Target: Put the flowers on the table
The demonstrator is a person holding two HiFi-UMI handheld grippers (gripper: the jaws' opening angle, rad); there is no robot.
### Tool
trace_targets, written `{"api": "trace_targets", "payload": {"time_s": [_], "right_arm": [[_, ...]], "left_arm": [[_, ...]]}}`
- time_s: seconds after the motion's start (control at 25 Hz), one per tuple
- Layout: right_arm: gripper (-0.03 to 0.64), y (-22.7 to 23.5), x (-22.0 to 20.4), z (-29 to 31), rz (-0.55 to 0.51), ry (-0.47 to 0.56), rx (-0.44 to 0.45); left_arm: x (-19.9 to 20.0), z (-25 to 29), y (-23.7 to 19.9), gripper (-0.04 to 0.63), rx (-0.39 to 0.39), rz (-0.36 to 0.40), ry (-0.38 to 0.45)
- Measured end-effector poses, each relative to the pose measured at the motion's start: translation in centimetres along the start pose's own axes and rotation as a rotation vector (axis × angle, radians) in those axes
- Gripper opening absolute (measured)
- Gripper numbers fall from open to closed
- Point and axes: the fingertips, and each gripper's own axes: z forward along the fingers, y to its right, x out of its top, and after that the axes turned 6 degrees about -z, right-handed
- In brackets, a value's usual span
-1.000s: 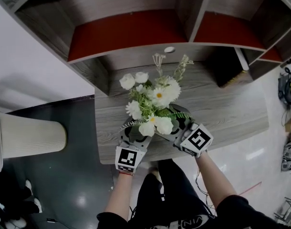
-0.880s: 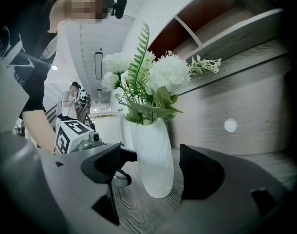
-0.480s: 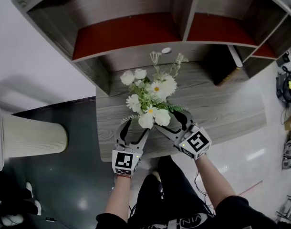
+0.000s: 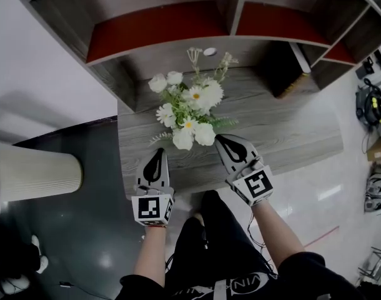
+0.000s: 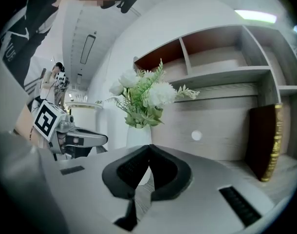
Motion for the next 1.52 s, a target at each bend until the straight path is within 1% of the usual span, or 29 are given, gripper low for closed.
{"api": "trace_targets", "payload": {"time_s": [0.36, 0.52, 0.72, 1.52], "right_arm": [[0.009, 0.8, 2.6, -1.6, -0.032, 0.042, -0.077], [0.009, 1.4, 3.5, -2.5, -0.039, 0.058, -0.104], [0.009, 1.8, 4.4, -3.5, -0.046, 0.077, -0.131], [0.009, 2.3, 7.1, -5.5, -0.06, 0.121, -0.181]], "left_arm": [[2.6, -1.1, -0.4, 0.005, 0.037, 0.007, 0.064], [3.6, -1.7, -0.5, 0.004, 0.061, -0.007, 0.084], [4.8, -2.1, -0.3, 0.005, 0.067, -0.001, 0.109], [8.0, -3.4, -0.1, 0.003, 0.075, 0.007, 0.151]]}}
